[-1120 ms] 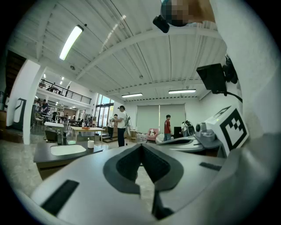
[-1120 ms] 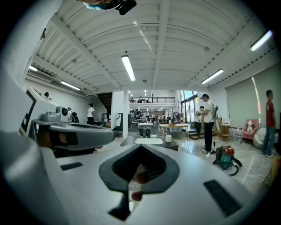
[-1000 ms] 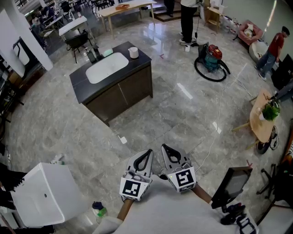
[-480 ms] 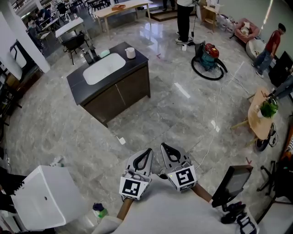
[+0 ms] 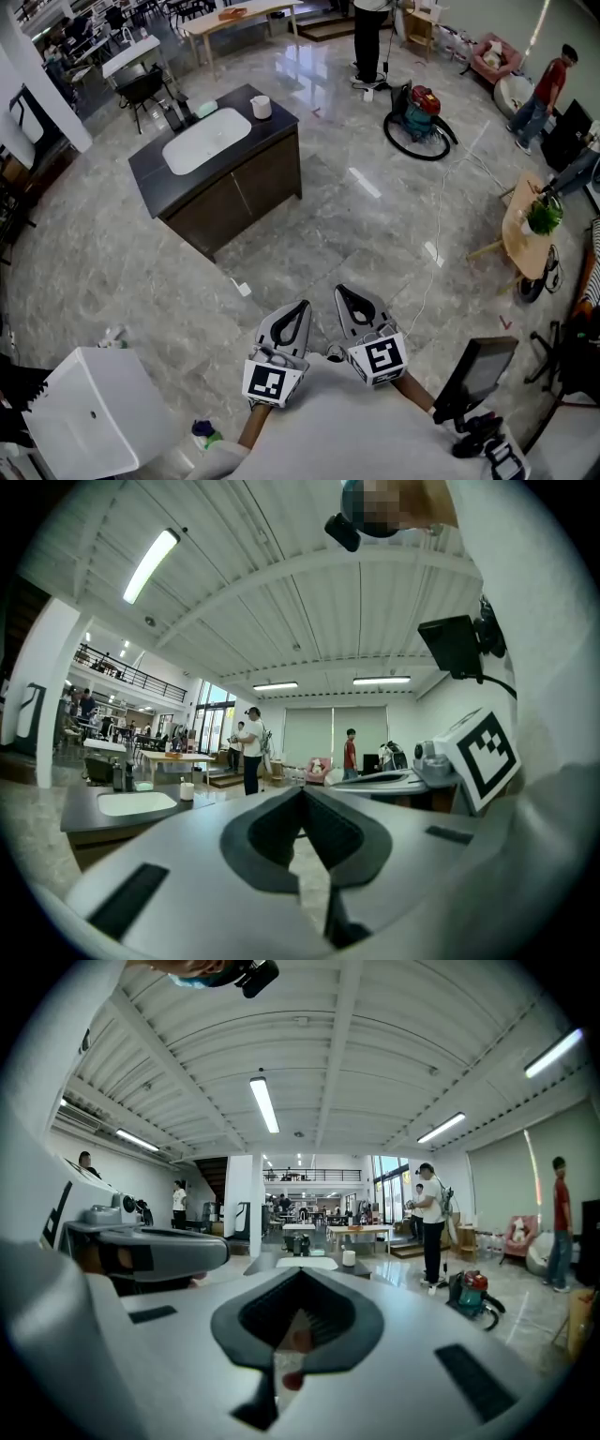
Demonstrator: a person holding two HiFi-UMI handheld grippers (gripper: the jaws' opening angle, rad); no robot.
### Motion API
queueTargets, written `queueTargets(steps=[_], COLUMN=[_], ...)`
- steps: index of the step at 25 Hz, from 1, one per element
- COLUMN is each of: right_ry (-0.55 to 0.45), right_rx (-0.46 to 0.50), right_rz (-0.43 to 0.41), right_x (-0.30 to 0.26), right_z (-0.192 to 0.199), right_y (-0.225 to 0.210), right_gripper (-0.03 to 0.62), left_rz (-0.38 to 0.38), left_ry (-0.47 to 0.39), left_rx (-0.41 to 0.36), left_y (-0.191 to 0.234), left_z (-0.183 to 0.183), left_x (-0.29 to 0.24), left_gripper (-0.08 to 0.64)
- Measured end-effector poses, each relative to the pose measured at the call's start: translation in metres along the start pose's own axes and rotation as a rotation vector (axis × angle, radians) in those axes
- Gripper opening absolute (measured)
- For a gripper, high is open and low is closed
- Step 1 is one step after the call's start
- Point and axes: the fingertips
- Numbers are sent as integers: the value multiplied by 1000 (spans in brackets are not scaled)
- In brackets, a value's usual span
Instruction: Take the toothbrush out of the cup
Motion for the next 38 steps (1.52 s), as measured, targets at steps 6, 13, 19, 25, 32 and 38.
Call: queueTargets(steps=[6,13,19,25,32,38], right_ry=[-10,-19,-22,-22,-26,-13], right_rx=[28,53,40,20,3,-10], right_rz=[18,29,38,25,3,-32], right_x=[-22,-42,-60,-87,-145,-206], right_z=[-7,-16,-10,-7,6,-1], right_y=[14,20,14,3,-36,-79], right_gripper=[5,5,5,5,5,5], left_rz=[1,-4,-9,12,21,-36], left_ry=[14,-27,-30,4,5,17], left_rx=[-9,6,10,-15,2,17], left_y=[29,51,67,76,104,152], left_z=[2,-9,-8,-1,5,-15], left_x=[13,12,2,-22,-88,-147], left_gripper=[3,3,4,3,3,3])
Point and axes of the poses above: the fingertips, and each gripper's own axes: x backward along the fingers, y to its left, z out of its underside, and after that the axes turned 9 degrees about x, right-handed
